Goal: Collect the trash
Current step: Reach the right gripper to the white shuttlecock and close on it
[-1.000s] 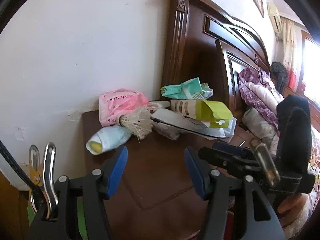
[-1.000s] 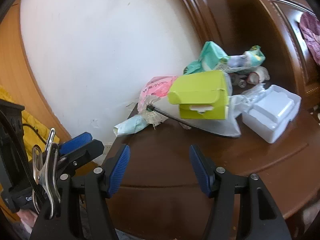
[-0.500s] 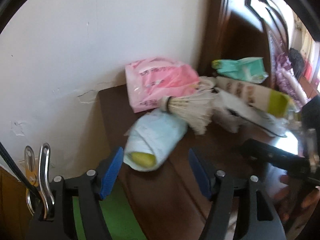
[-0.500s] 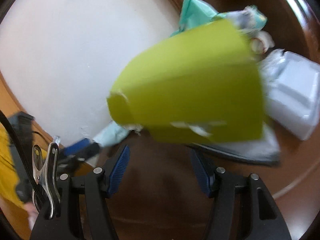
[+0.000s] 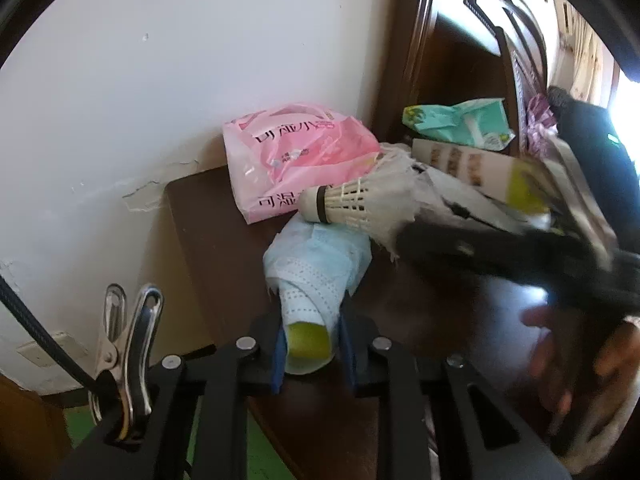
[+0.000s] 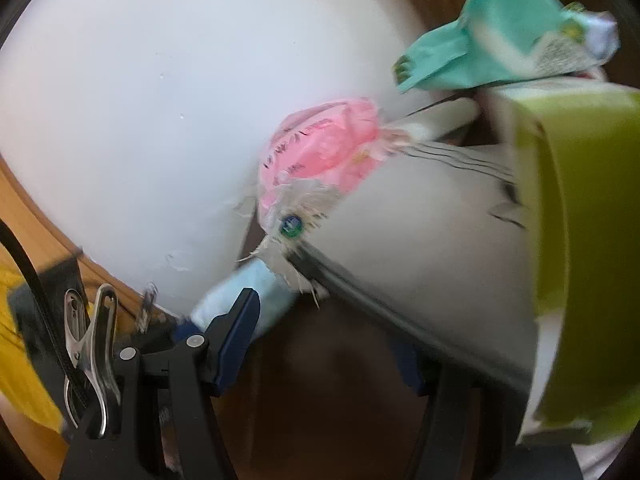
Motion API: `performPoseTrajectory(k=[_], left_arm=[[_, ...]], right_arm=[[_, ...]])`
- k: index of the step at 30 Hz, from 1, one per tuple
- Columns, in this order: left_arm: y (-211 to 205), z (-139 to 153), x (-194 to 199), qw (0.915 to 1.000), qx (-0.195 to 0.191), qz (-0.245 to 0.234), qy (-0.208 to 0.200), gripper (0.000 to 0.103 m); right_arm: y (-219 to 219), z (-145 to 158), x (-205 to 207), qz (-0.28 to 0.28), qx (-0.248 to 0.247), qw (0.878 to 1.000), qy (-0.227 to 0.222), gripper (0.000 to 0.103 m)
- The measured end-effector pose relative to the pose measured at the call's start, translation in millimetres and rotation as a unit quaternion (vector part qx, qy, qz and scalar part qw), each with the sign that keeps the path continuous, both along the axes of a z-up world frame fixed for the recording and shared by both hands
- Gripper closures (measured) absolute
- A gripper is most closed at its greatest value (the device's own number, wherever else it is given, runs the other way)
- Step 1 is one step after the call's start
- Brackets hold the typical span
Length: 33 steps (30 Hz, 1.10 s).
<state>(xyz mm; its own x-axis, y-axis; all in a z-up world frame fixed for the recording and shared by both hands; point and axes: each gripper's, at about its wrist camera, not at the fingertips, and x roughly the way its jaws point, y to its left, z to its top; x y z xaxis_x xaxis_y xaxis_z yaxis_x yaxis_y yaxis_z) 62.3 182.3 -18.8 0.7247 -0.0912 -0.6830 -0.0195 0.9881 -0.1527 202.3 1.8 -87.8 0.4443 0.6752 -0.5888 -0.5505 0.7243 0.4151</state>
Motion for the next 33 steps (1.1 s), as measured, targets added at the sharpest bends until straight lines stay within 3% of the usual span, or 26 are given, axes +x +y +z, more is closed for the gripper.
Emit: performPoseTrajectory(k=[4, 13, 20, 22, 27, 33], left_arm=[[2.4, 4.7, -1.6, 0.9998, -0.010, -0.014, -0.010, 0.081], [10.1, -3.7, -4.2, 0.9996, -0.024, -0.016, 0.002, 0.081], [15.1, -6.2, -2.0, 0.9995, -0.028, -0.014, 0.004, 0.080], [15.4, -6.3, -1.6, 0.9994, -0.029, -0.015, 0.005, 0.080], [12.4, -6.3, -2.1, 0.9994, -0.031, -0.017, 0.005, 0.080], [16.2, -5.6, -12.6, 0.9986, -0.049, -0.016, 0.005, 0.080]], right_arm=[[18.8, 7.6, -2.3, -0.011, -0.027, 0.999, -0.042, 0.040], [36.5, 9.7, -6.0, -0.038, -0.041, 0.996, -0.068, 0.045], [52.8, 1.4, 23.6, -0.051, -0.043, 0.998, -0.023, 0.045], [55.9, -0.8, 29.8, -0.048, -0.026, 0.998, -0.016, 0.057], [48.0, 3.0, 32.5, -0.041, 0.020, 0.999, -0.017, 0.102], [42.0, 8.4, 22.1, -0.027, 0.019, 0.999, -0.035, 0.102]])
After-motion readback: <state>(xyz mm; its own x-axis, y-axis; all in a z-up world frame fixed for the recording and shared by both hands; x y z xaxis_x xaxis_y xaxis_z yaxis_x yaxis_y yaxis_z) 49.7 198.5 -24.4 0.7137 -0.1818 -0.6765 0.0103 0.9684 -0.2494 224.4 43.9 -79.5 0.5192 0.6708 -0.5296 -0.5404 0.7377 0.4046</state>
